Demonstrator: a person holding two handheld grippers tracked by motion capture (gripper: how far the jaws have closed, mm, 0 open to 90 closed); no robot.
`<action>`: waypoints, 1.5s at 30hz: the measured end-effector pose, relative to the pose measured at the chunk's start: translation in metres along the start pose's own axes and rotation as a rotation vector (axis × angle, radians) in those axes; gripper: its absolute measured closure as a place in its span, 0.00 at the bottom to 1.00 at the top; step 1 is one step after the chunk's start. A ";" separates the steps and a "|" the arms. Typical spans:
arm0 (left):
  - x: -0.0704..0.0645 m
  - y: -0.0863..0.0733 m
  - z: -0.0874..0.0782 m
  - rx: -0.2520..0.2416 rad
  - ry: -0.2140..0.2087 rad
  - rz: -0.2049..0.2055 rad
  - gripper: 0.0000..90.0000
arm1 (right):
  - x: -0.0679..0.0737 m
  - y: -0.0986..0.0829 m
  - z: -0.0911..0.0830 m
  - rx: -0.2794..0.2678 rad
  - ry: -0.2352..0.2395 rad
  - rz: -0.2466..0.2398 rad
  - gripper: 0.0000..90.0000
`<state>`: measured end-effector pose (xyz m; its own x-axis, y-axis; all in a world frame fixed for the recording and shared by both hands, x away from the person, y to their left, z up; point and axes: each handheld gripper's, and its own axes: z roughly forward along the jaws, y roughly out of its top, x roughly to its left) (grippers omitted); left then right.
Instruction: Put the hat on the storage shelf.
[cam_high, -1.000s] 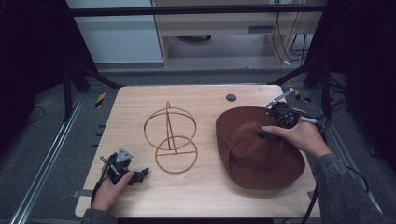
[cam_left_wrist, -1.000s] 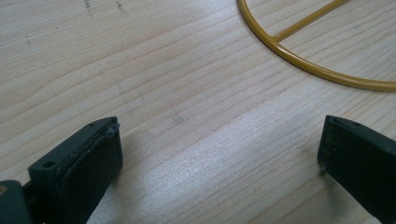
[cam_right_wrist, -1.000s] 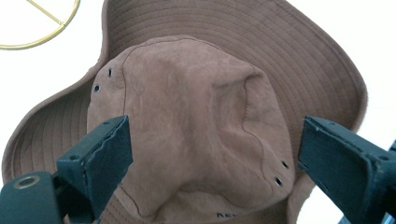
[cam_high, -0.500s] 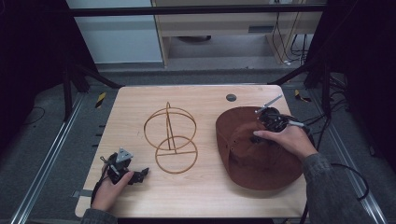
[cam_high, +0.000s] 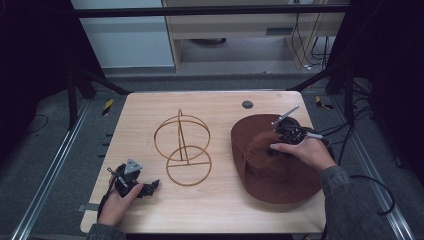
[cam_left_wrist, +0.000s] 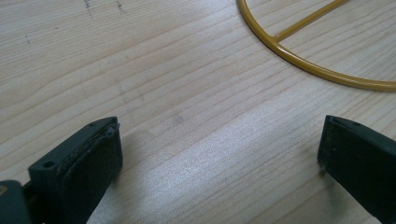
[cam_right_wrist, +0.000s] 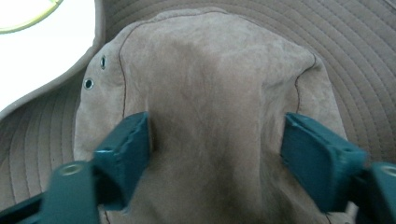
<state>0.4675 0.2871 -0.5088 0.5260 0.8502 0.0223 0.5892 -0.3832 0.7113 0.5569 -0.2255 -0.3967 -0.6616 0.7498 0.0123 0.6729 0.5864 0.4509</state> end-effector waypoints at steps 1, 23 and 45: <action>0.000 0.000 0.000 0.000 0.000 0.000 0.00 | -0.001 0.000 0.000 -0.001 0.002 0.001 0.37; 0.000 0.000 0.000 0.000 0.000 0.001 0.00 | -0.016 -0.006 -0.021 -0.076 0.087 0.043 0.99; 0.003 0.003 0.003 -0.002 -0.012 0.012 0.00 | -0.001 0.006 -0.096 -0.335 0.080 0.019 0.99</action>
<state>0.4726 0.2873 -0.5088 0.5404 0.8411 0.0228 0.5816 -0.3930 0.7122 0.5297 -0.2526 -0.3082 -0.6831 0.7250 0.0877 0.5478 0.4294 0.7180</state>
